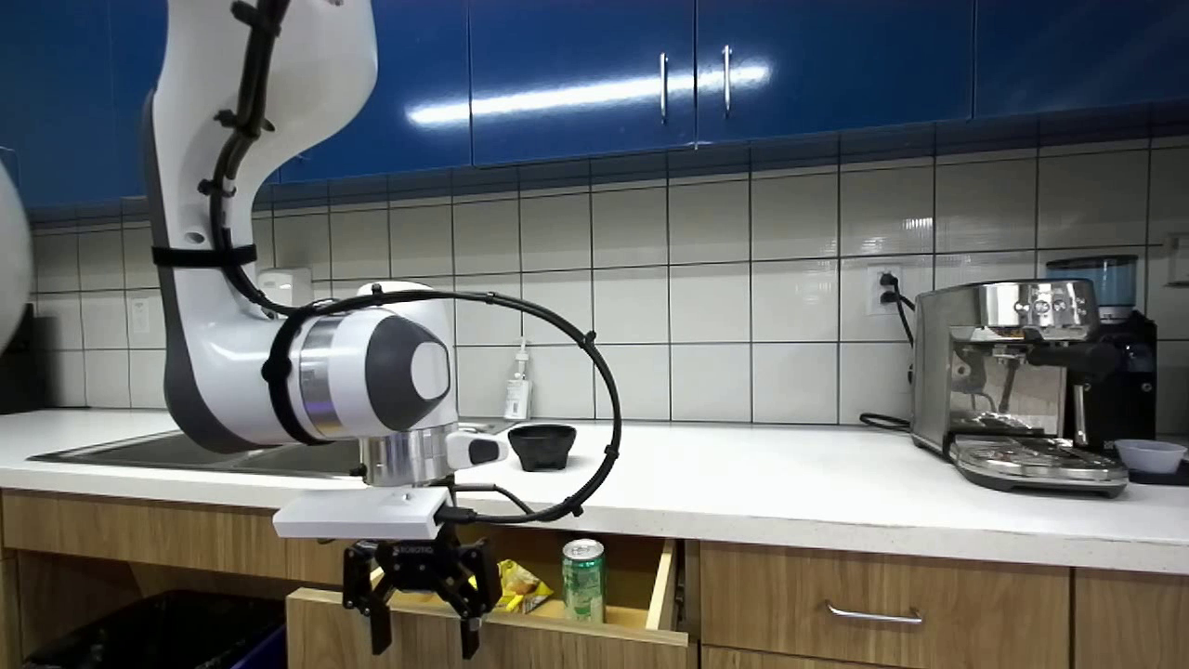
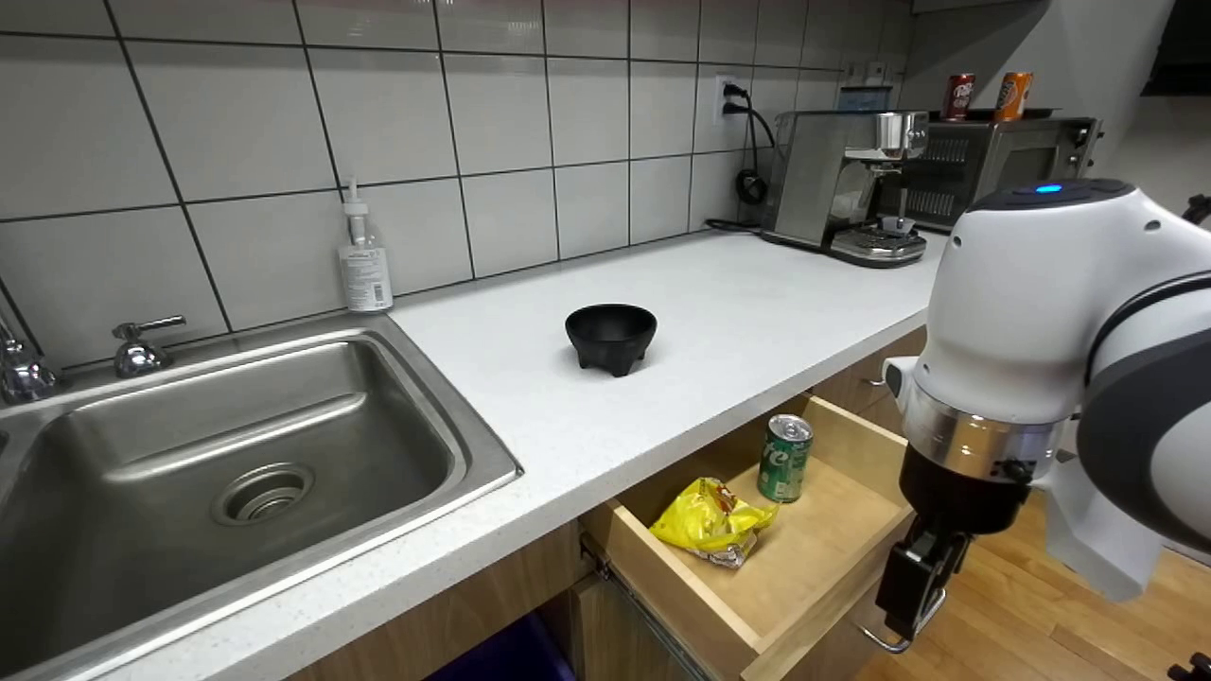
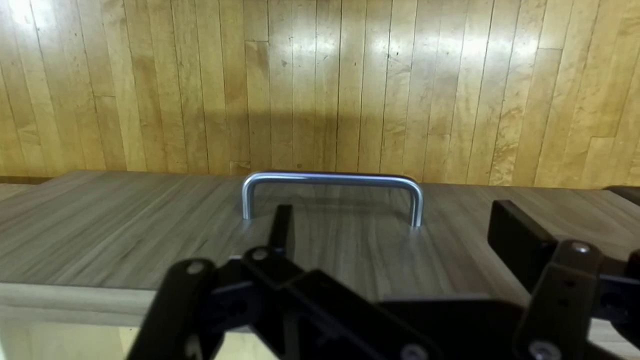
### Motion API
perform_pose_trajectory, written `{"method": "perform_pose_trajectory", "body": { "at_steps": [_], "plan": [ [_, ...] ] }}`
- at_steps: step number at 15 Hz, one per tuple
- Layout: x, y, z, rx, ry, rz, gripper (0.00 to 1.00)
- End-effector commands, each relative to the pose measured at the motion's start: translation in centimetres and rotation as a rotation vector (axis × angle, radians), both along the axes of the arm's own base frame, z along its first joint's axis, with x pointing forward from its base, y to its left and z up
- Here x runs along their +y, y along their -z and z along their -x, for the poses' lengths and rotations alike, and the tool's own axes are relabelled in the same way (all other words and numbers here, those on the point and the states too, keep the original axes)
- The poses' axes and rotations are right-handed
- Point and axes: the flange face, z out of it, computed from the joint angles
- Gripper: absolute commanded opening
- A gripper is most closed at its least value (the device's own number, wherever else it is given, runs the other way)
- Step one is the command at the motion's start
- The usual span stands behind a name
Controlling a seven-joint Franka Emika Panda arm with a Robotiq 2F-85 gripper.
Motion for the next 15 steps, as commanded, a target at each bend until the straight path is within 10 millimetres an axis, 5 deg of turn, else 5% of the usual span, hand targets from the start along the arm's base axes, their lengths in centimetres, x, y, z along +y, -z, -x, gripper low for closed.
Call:
{"method": "perform_pose_trajectory", "body": {
  "at_steps": [1, 15],
  "plan": [
    [0.1, -0.5, -0.5, -0.040, -0.002, -0.002, 1.00],
    [-1.5, -0.6, -4.2, -0.103, 0.019, -0.007, 1.00]
  ]
}}
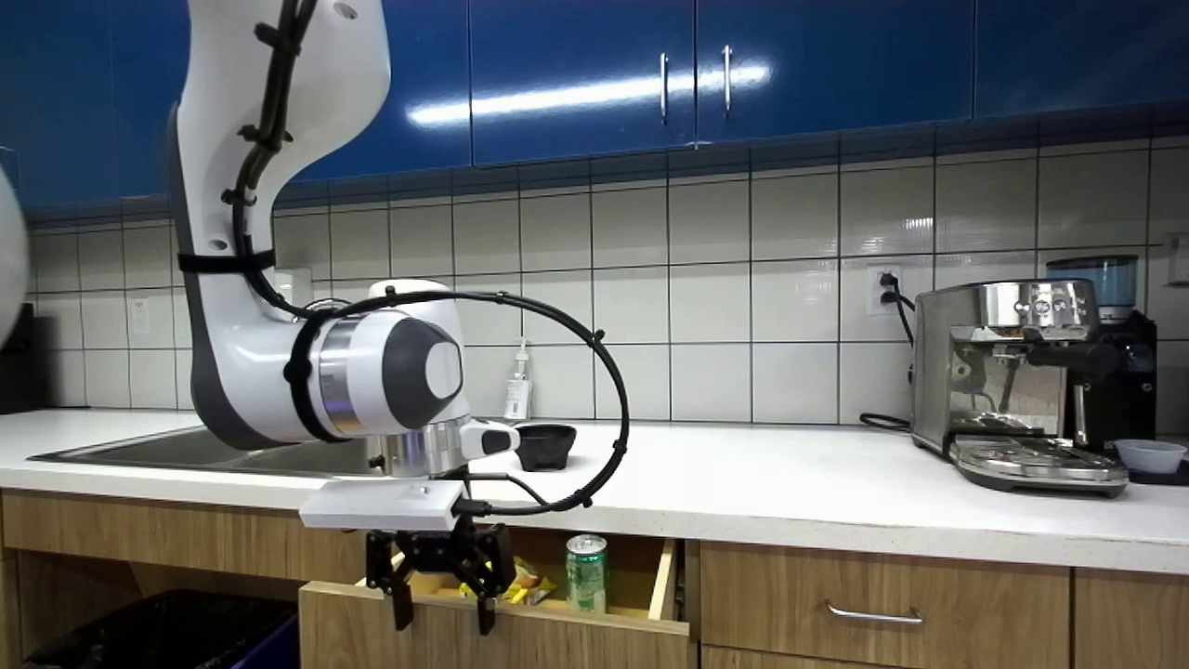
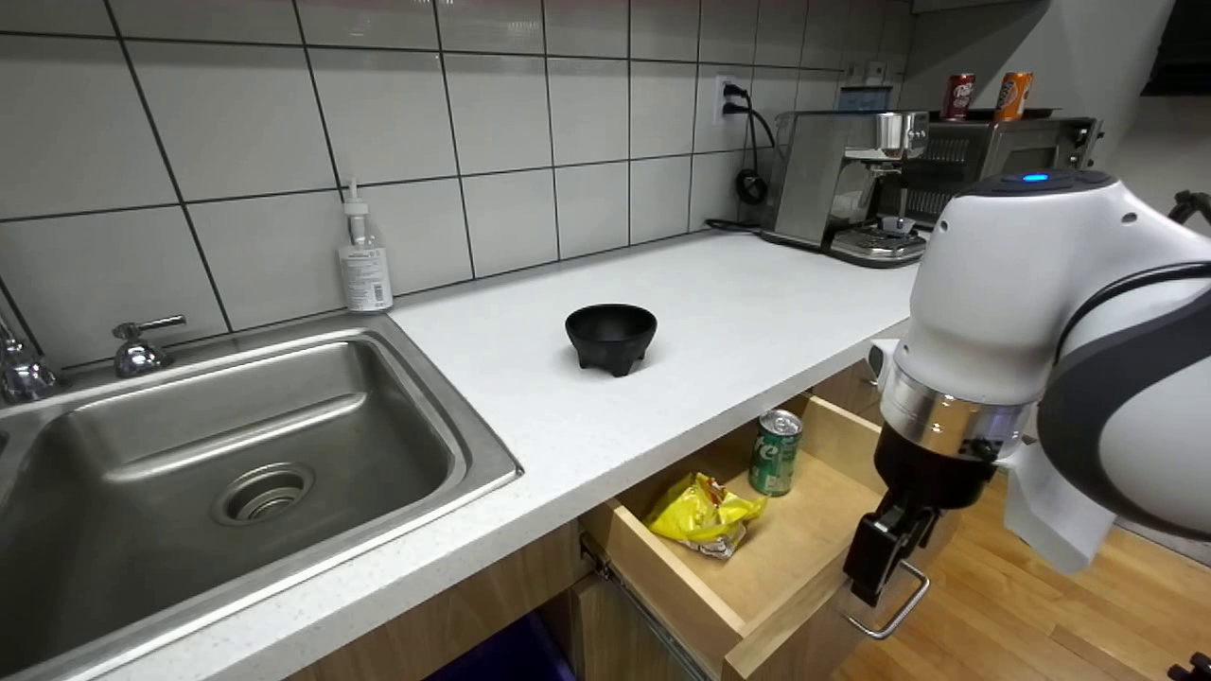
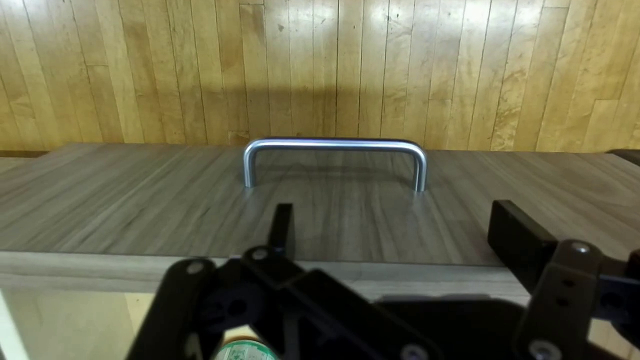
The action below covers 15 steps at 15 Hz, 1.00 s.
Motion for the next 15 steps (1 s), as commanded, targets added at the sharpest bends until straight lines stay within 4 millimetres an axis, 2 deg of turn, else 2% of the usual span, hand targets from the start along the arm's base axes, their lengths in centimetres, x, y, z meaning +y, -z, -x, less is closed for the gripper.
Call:
{"method": "perform_pose_trajectory", "body": {
  "at_steps": [1, 15],
  "plan": [
    [-1.2, -0.1, -2.4, -0.040, 0.009, 0.001, 1.00],
    [-2.5, 0.3, -7.0, -0.071, 0.022, 0.007, 1.00]
  ]
}}
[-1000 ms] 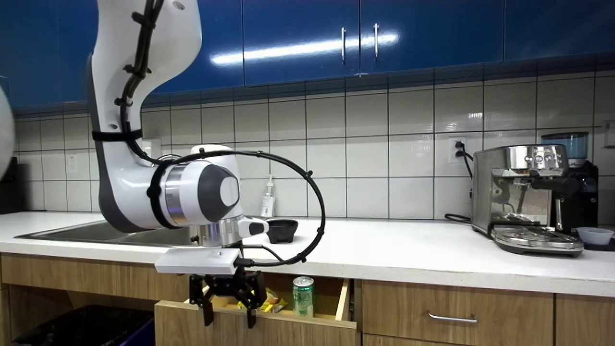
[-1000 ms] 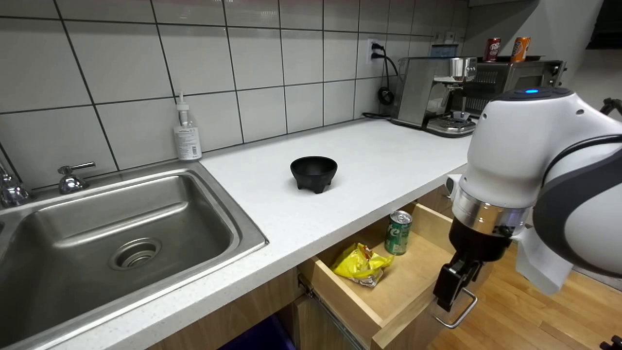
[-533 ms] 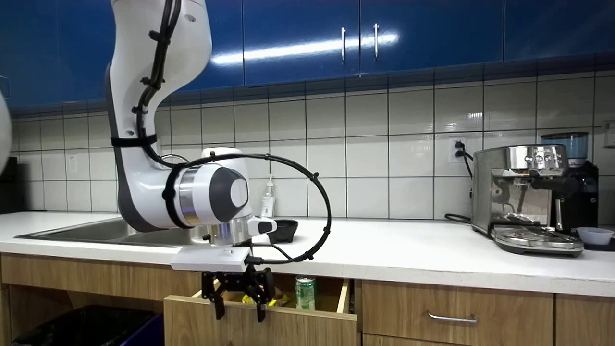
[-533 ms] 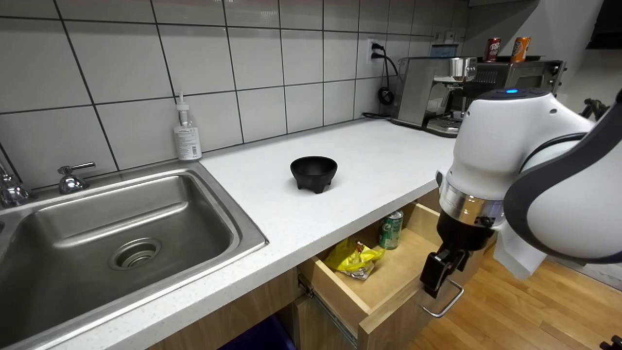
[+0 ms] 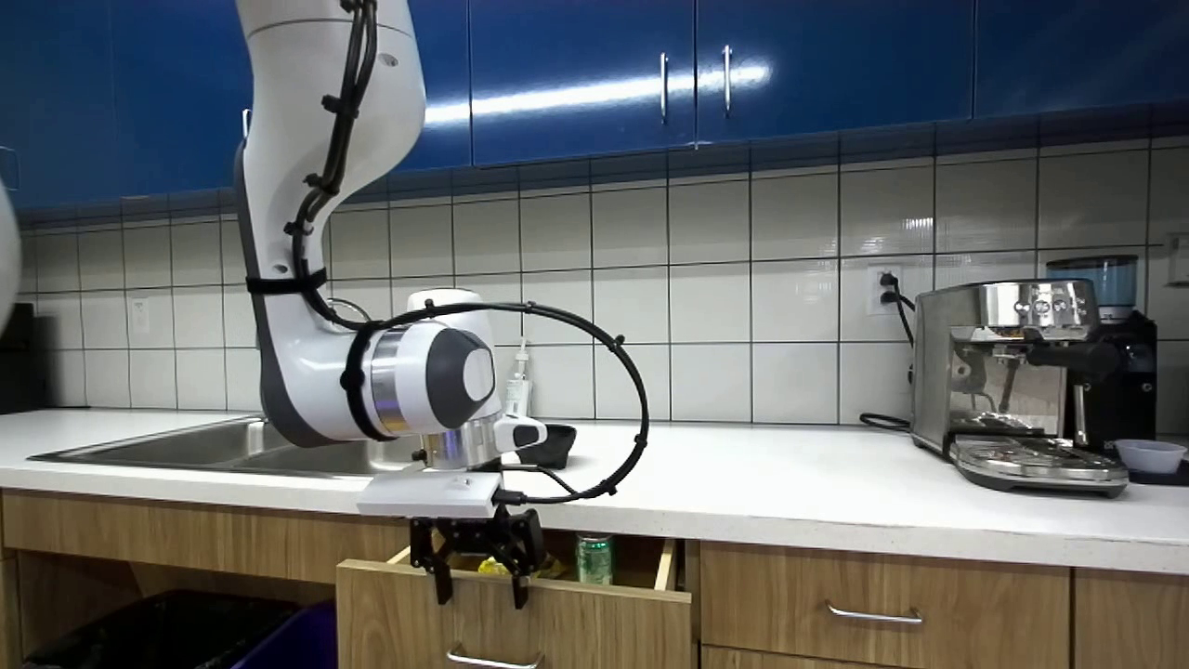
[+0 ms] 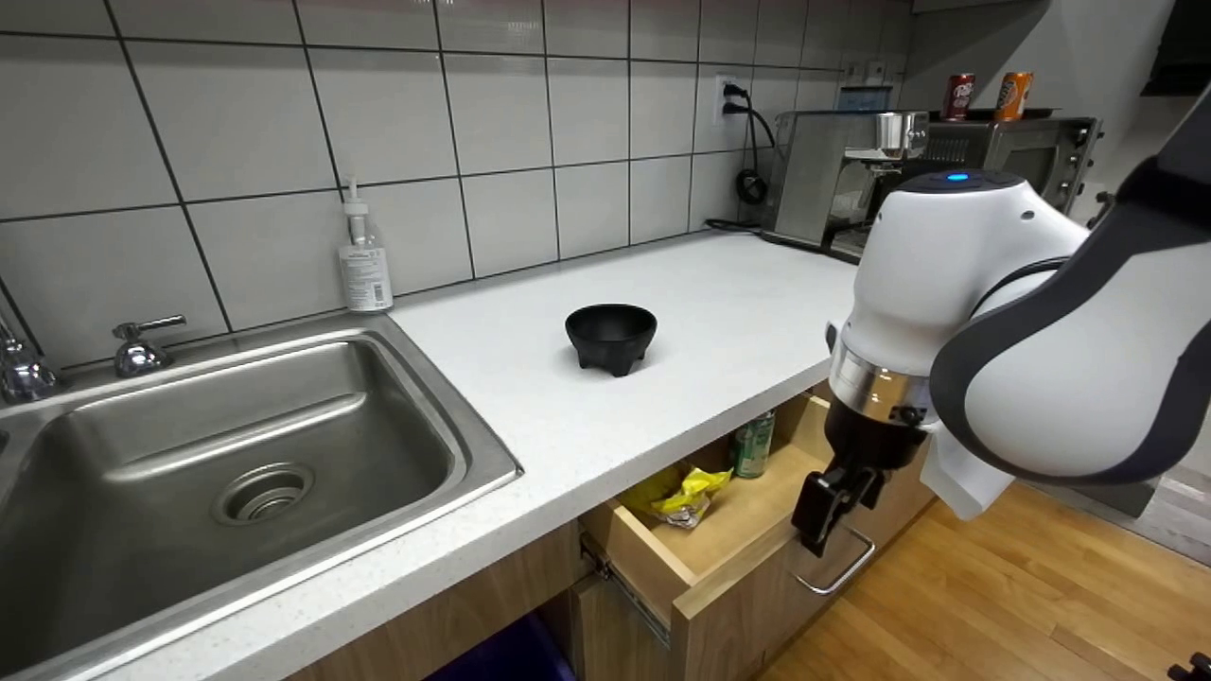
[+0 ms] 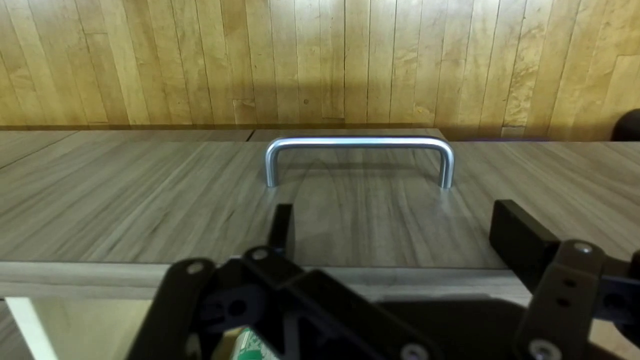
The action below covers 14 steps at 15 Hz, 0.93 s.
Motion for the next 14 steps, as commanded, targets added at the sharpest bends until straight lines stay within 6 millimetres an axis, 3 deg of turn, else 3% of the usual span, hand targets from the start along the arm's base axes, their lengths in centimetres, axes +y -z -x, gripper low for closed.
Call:
{"method": "perform_pose_trajectory", "body": {
  "at_steps": [1, 14],
  "plan": [
    [-1.2, -0.2, -2.3, -0.031, 0.000, 0.002, 1.00],
    [-1.9, 0.0, -5.2, -0.051, 0.001, 0.008, 1.00]
  ]
}}
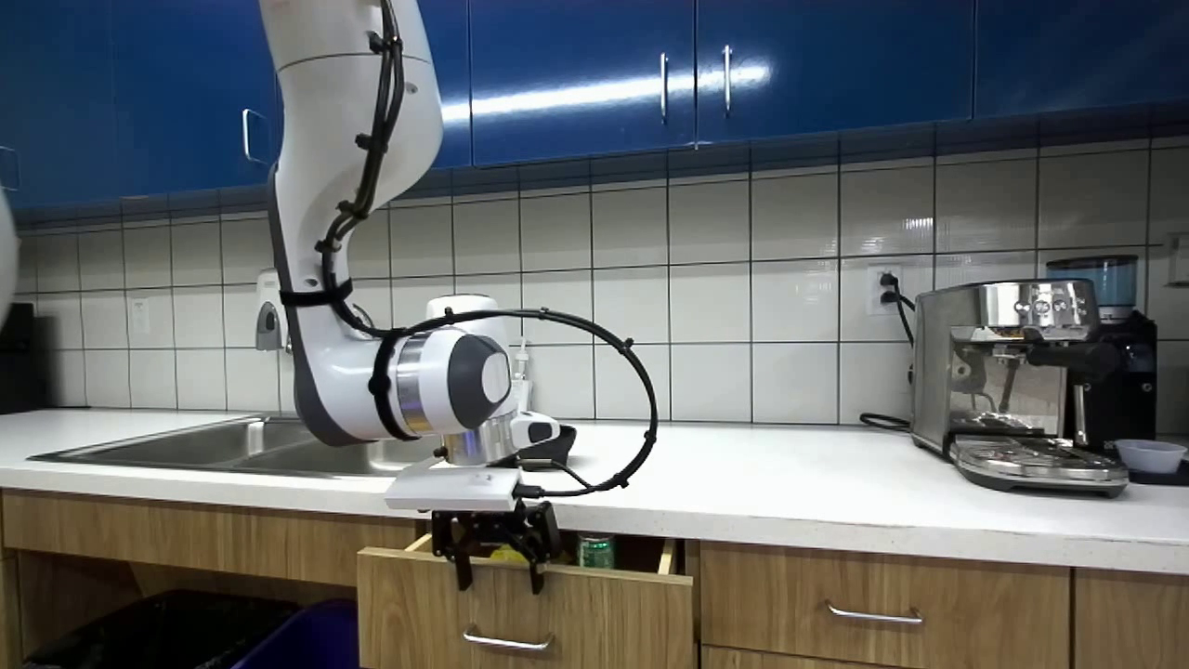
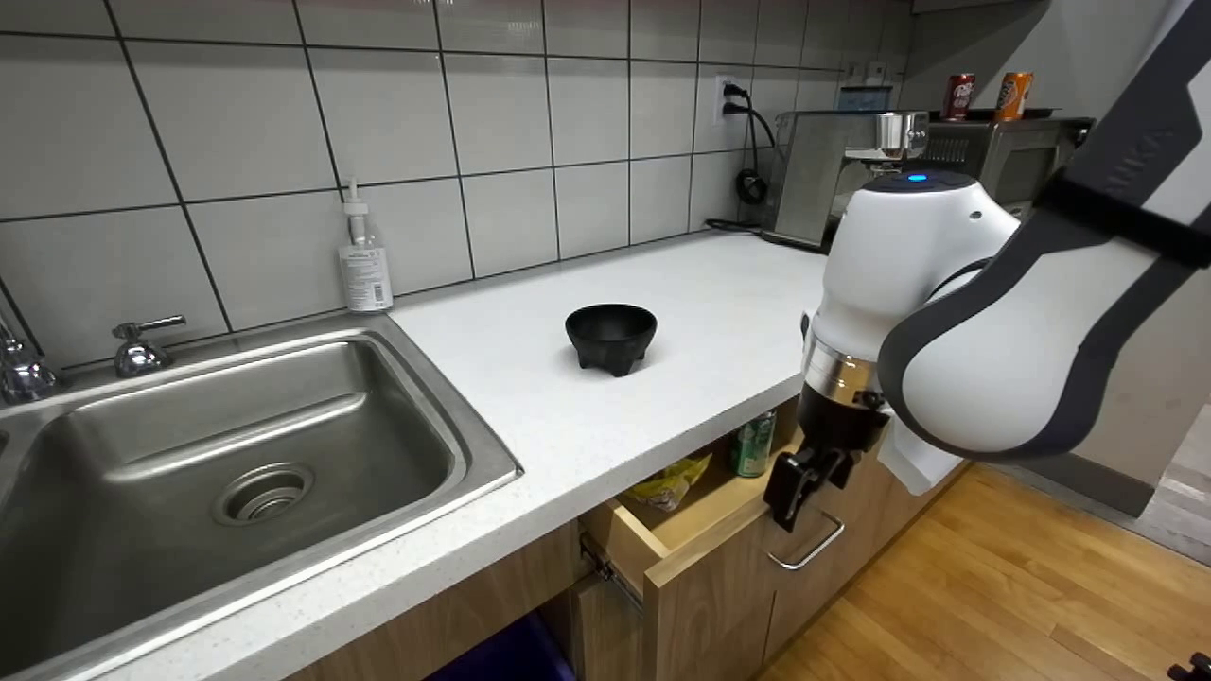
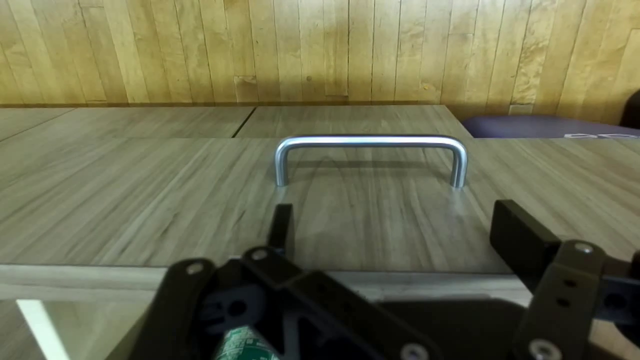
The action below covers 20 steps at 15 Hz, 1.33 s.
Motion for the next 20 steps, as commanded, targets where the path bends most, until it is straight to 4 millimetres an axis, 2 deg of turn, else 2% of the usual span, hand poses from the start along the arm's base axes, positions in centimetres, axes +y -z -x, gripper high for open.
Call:
{"method": "perform_pose_trajectory", "body": {
  "at_steps": [1, 15, 20],
  "plan": [
    [-1.3, -0.3, -2.2, -0.025, 0.000, 0.004, 1.00],
    [-2.0, -0.5, -5.1, -0.052, 0.006, 0.011, 1.00],
    [-2.1, -0.7, -4.5, -0.050, 0.002, 0.018, 1.00]
  ]
}}
